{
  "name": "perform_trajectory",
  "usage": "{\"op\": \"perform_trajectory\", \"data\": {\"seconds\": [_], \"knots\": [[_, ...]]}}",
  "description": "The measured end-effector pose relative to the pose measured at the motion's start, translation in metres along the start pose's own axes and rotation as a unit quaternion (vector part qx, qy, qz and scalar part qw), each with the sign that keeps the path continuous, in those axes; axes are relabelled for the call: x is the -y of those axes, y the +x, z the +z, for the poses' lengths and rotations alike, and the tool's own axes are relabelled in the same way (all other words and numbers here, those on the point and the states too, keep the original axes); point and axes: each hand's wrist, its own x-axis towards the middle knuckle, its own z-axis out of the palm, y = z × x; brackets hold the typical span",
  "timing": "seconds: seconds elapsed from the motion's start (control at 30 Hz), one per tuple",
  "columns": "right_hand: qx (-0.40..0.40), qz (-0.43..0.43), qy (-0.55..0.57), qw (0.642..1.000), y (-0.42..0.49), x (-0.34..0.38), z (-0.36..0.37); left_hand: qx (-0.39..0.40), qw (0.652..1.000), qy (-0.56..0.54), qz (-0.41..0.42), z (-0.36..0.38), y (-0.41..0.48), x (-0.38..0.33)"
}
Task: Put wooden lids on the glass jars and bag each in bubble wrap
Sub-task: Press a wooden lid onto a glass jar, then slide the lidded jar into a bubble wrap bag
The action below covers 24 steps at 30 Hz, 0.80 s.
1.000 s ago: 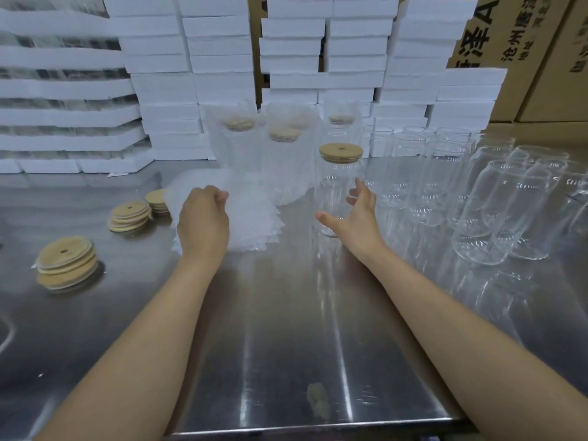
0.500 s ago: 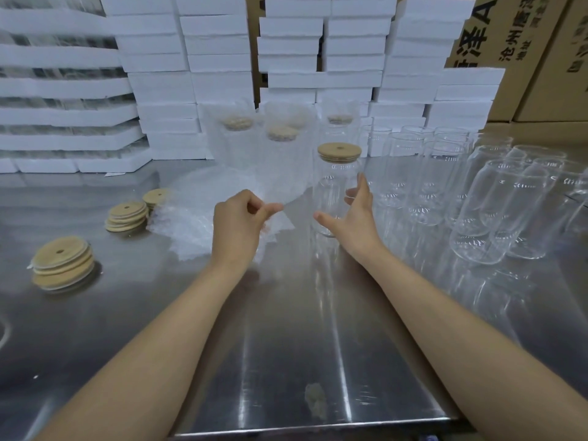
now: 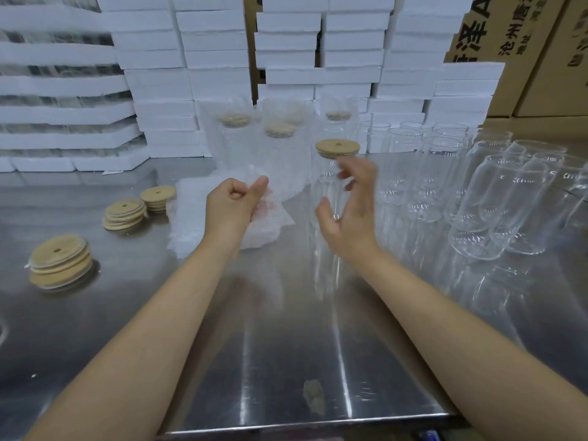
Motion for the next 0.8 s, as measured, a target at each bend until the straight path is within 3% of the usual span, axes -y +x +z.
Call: {"op": "perform_trajectory", "data": {"seconds": [0.13,0.2,0.27,0.33,0.4,0.47,0.53,0.6,0.67,0.73,0.8], "knots": [[0.297,0.070,0.030,0.952,-0.014,0.014,0.012,0.058,0.983,-0.174,-0.028,-0.002,-0.002,-0.016],[0.366,0.124,0.061,0.920,-0.024,0.016,0.021,0.108,0.965,-0.236,-0.039,0.001,-0.004,-0.020],[0.358,0.187,0.118,0.907,-0.028,0.019,0.027,0.165,0.952,-0.255,-0.032,0.001,-0.005,-0.021],[0.279,0.258,0.177,0.908,-0.024,0.025,0.030,0.199,0.950,-0.241,-0.017,0.000,-0.004,-0.020],[0.193,0.350,0.231,0.887,-0.017,0.023,0.029,0.159,0.979,-0.122,0.044,-0.004,-0.001,-0.016],[0.155,0.431,0.284,0.842,-0.006,0.023,0.025,0.086,0.989,0.062,0.105,-0.008,0.005,-0.010],[0.152,0.478,0.338,0.796,0.002,0.022,0.018,0.075,0.986,0.138,0.064,-0.011,0.007,-0.006],[0.185,0.488,0.367,0.770,0.000,0.024,0.007,0.126,0.985,0.111,-0.037,-0.013,0.005,-0.003],[0.225,0.520,0.344,0.749,-0.006,0.020,-0.001,0.164,0.982,0.056,-0.080,-0.015,0.004,0.001],[0.217,0.564,0.335,0.723,-0.006,0.017,-0.005,0.129,0.990,0.008,-0.059,-0.015,0.007,0.003],[0.160,0.571,0.415,0.690,0.002,0.020,-0.006,0.039,0.999,0.001,0.016,-0.015,0.010,0.002]]}}
